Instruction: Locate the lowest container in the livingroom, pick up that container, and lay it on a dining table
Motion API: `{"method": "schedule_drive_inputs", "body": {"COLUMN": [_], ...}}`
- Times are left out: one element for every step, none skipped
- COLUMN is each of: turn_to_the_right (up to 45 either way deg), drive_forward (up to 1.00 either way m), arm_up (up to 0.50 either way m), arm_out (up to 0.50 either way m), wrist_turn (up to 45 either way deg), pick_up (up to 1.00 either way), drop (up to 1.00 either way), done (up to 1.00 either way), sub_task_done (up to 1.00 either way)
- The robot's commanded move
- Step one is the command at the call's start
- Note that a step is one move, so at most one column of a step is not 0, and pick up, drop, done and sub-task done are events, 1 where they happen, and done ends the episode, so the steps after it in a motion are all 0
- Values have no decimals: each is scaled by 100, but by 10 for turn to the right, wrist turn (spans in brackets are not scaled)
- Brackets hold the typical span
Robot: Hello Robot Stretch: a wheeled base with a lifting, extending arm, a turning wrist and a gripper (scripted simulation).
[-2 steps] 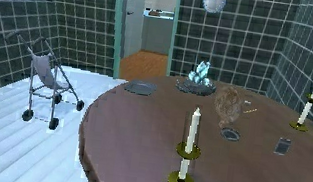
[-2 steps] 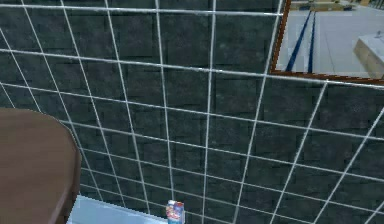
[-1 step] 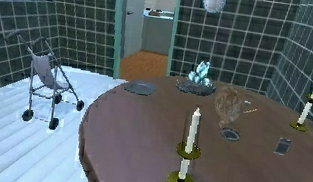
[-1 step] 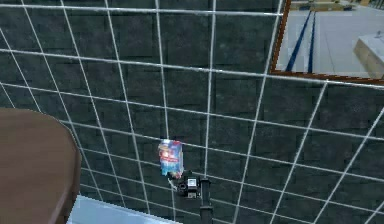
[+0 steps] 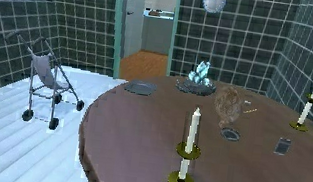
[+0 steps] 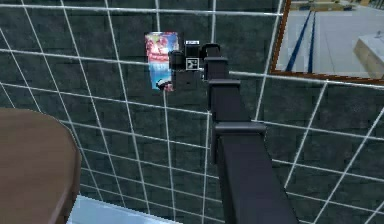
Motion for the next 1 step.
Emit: {"method": "schedule_drive_inputs", "body": {"turn_to_the_right": [0], "drive_forward": [0], "arm_up": [0], "arm_out": [0], "wrist_turn": [-450], "pick_up": [0], "drop": [0], "done": [0], "sub_task_done": [0]}}
